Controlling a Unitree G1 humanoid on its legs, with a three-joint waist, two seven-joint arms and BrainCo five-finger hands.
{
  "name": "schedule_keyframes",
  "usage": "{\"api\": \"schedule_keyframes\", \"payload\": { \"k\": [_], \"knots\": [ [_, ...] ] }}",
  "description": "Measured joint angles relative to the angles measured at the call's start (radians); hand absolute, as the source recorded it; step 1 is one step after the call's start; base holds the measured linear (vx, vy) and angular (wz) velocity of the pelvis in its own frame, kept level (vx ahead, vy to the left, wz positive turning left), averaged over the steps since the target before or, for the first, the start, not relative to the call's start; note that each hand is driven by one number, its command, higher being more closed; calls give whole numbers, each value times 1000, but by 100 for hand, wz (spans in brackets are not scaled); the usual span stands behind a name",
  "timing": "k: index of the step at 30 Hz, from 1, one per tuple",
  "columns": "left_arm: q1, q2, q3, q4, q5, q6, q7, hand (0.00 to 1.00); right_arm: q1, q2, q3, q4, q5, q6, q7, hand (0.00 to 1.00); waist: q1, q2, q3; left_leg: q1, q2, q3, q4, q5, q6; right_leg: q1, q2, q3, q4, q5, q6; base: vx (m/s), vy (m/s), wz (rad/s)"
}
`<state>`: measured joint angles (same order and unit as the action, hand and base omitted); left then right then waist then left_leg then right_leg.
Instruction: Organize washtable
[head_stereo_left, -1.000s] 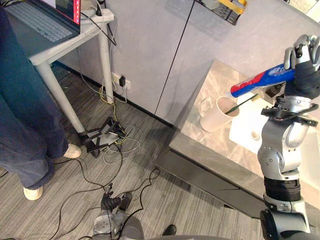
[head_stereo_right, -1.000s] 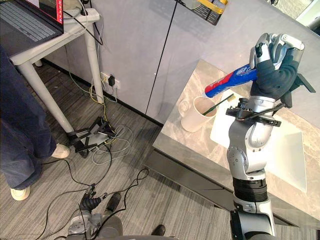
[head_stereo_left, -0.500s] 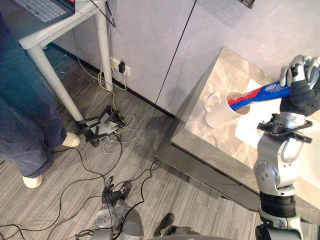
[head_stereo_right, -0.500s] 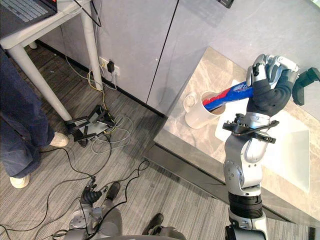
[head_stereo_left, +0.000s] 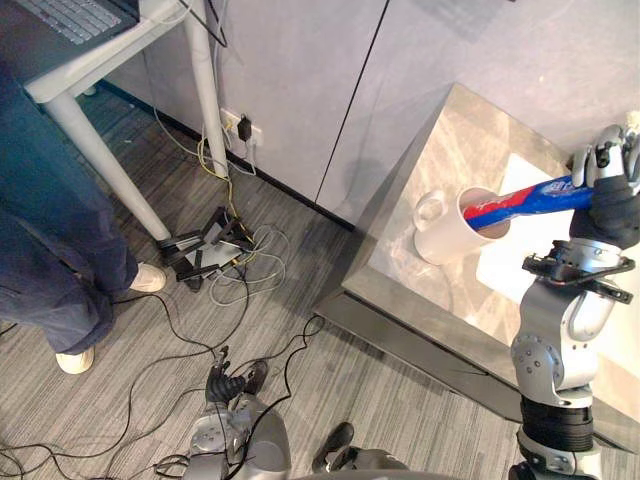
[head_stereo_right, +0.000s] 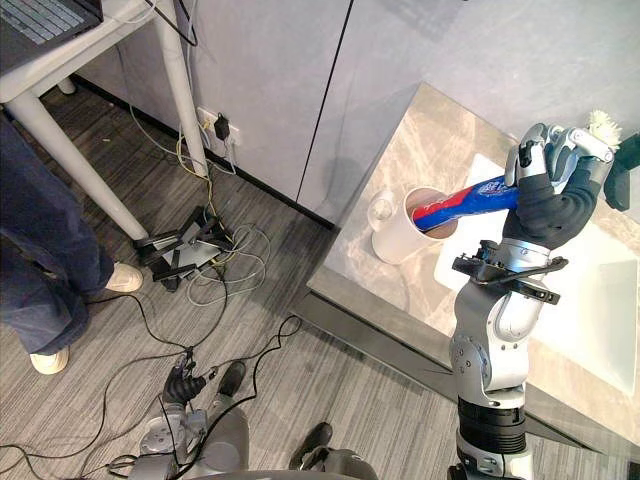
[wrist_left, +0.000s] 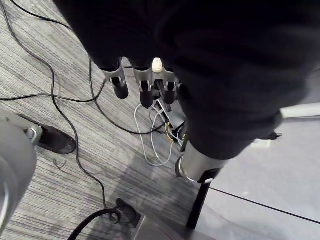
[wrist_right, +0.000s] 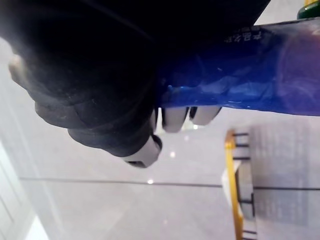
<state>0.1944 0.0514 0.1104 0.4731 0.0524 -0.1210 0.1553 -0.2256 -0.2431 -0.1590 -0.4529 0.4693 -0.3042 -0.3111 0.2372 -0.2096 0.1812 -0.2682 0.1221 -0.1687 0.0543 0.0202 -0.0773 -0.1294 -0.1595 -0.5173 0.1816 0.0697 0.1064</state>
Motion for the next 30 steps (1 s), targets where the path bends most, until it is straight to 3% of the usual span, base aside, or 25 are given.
{"api": "schedule_keyframes", "payload": {
  "k": [13,14,30],
  "knots": [
    [-1,-3,-22,-14,0,0,0,0,37,1,2,-1,0,4,5,100,5,7,3,-17,3,16,59,-49,0,0,-1,2,3,1,0,28,1,-3],
    [-1,-4,-22,-14,1,0,0,0,40,1,2,-3,0,4,6,0,4,7,3,-17,3,18,59,-50,1,0,-1,2,0,1,-1,45,2,-8],
    [-18,-8,-21,-34,21,0,0,0,78,5,19,-3,1,18,32,0,5,15,-5,-14,23,42,59,-50,4,1,17,21,-33,26,-20,40,5,-5]
  ]
}}
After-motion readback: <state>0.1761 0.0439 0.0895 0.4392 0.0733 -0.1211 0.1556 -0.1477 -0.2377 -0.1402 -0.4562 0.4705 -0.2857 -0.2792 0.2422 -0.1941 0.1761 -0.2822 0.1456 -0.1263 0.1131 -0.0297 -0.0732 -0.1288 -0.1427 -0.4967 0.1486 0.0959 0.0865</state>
